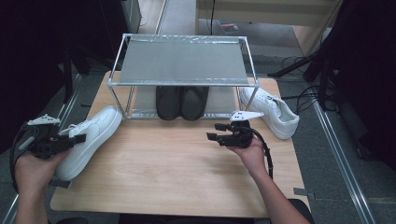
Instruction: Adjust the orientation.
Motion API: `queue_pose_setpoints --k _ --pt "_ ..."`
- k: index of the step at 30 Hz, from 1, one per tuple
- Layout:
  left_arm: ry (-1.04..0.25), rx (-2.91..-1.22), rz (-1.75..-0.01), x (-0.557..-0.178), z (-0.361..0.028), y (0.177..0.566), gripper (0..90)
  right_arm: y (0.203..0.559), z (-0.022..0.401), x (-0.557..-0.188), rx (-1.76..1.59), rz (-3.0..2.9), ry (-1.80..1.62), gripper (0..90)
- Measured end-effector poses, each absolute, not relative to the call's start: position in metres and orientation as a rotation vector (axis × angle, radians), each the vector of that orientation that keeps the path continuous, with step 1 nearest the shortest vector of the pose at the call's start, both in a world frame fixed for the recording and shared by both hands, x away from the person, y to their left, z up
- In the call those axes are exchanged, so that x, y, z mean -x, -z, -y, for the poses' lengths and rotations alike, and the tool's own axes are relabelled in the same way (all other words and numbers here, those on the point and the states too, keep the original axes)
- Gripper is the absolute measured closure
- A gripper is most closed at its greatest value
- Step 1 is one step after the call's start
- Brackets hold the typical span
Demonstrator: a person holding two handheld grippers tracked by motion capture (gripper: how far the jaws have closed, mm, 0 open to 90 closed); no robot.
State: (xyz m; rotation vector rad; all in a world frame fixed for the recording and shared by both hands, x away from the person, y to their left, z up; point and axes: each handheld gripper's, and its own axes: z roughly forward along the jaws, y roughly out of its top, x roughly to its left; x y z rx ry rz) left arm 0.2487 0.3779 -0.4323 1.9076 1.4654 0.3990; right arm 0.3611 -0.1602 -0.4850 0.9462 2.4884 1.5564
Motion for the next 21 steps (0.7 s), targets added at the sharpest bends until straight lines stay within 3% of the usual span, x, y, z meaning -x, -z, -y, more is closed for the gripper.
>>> queue_pose_setpoints --k 8,21 --pt "-0.353 -1.946 -1.323 -0.239 -0.362 0.421 81.6 0.484 0.162 -0.361 -0.943 -2.480 -1.567 41.6" --pt "-0.294 -2.048 -1.079 -0.248 -0.304 0.415 81.3 0.484 0.160 -0.358 -0.941 -2.489 -1.556 41.6"
